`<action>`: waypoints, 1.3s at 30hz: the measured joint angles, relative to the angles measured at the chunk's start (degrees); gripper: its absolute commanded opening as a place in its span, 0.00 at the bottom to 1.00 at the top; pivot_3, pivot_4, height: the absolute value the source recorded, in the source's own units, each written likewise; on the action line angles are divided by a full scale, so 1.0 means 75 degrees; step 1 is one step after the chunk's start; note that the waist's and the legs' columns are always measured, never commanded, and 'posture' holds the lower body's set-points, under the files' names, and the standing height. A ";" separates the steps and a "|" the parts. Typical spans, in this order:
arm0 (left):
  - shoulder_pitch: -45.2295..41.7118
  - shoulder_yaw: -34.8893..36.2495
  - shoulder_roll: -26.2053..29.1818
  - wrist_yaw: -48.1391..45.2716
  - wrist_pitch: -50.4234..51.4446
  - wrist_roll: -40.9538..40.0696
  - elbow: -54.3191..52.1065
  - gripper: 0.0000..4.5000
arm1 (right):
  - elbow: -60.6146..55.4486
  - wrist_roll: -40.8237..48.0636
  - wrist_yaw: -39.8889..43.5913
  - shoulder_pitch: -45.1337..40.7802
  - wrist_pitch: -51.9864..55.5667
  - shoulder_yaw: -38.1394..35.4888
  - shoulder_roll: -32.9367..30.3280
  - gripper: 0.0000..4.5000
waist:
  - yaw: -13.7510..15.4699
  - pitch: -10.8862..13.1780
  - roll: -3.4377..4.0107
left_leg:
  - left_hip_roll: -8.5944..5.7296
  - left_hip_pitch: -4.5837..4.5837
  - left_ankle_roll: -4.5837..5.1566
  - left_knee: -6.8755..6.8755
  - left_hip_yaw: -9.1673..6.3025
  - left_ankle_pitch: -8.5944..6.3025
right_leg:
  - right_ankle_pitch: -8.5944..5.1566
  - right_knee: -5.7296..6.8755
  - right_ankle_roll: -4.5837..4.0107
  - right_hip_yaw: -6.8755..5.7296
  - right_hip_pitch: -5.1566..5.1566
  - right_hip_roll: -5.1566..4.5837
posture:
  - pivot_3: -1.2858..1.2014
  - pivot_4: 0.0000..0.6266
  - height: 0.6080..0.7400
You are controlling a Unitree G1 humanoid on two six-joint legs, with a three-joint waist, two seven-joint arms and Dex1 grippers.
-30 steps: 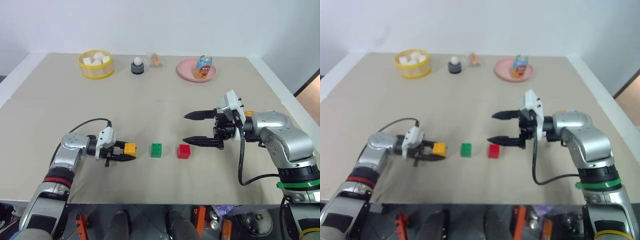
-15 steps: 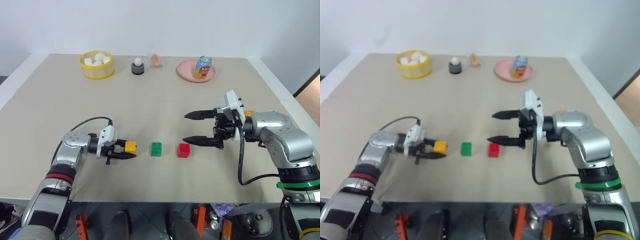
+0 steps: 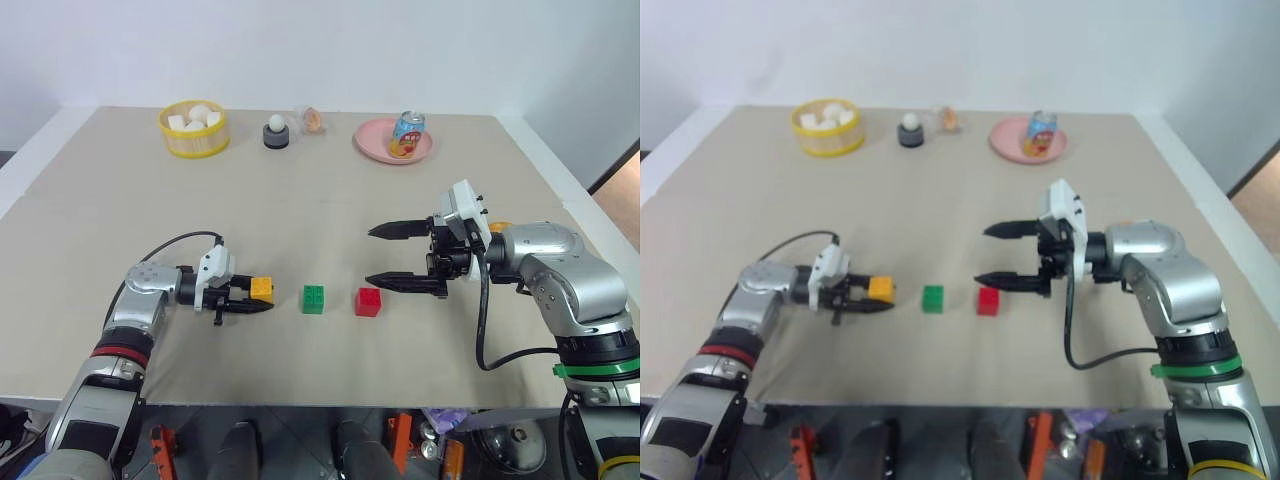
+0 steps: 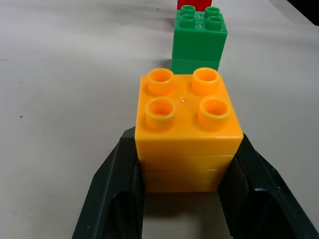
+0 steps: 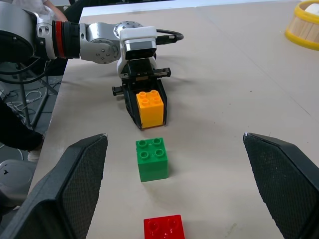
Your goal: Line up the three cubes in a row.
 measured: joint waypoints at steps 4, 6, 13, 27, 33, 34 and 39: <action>0.0027 -0.0001 0.0016 -0.0125 0.0050 0.0000 -0.0074 0.30 | 0.0004 -0.0002 0.0013 -0.0006 -0.0006 0.0000 0.0000 1.00 | 0.0000 0.0000 0.0000 | 0.0000 0.0000 0.0000 0.0000 0.0000 0.0000 | 0.0000 0.0000 0.0000 0.0000 -0.0001 0.0000 | 0.52 0.24 1.00; 0.0036 -0.0002 0.0022 -0.0183 0.0114 0.0002 -0.0103 0.30 | 0.0004 -0.0003 0.0017 -0.0007 -0.0009 0.0000 0.0000 1.00 | 0.0000 0.0000 0.0000 | 0.0000 0.0000 0.0000 0.0000 0.0000 0.0000 | 0.0000 0.0000 -0.0001 0.0000 -0.0001 0.0000 | 0.52 0.24 1.00; 0.0040 -0.0003 0.0039 -0.0187 0.0166 0.0024 -0.0112 0.67 | 0.0004 -0.0003 0.0017 -0.0006 -0.0010 0.0000 0.0001 1.00 | 0.0000 0.0000 0.0000 | 0.0000 0.0000 0.0000 0.0000 0.0000 0.0000 | 0.0000 0.0000 -0.0001 0.0000 -0.0001 0.0000 | 0.52 0.24 1.00; 0.0086 0.0003 0.0078 -0.0223 0.0148 0.0003 -0.0343 0.99 | 0.0008 -0.0002 0.0035 -0.0019 -0.0011 0.0000 0.0012 1.00 | 0.0000 0.0000 0.0000 | 0.0000 -0.0001 0.0000 -0.0004 0.0000 0.0000 | -0.0004 0.0000 -0.0003 0.0000 -0.0003 0.0000 | 0.52 0.24 1.00; 0.0138 0.0165 0.0223 -0.0170 0.0331 -0.0106 -0.0480 0.99 | 0.0027 -0.0004 0.0078 -0.0049 -0.0016 0.0001 0.0046 1.00 | -0.0001 0.0000 0.0000 | 0.0000 -0.0001 0.0000 -0.0006 0.0000 0.0000 | -0.0005 0.0000 -0.0004 0.0000 -0.0004 0.0000 | 0.52 0.24 1.00; 0.0138 0.0212 0.0232 -0.0148 0.0426 -0.0177 -0.0527 0.99 | 0.0043 -0.0004 0.0087 -0.0050 -0.0017 0.0001 0.0054 1.00 | -0.0001 0.0000 0.0000 | 0.0000 -0.0001 0.0000 -0.0006 0.0001 0.0000 | -0.0005 0.0000 -0.0004 0.0000 -0.0004 0.0000 | 0.52 0.24 1.00; 0.0148 0.0299 0.0232 -0.0036 0.0737 -0.0375 -0.0865 0.99 | 0.0090 -0.0012 0.0112 -0.0069 -0.0021 0.0004 0.0087 1.00 | 0.0000 0.0000 0.0000 | 0.0000 -0.0001 0.0000 -0.0006 0.0000 0.0000 | -0.0005 0.0000 -0.0004 0.0000 -0.0003 0.0000 | 0.52 0.24 1.00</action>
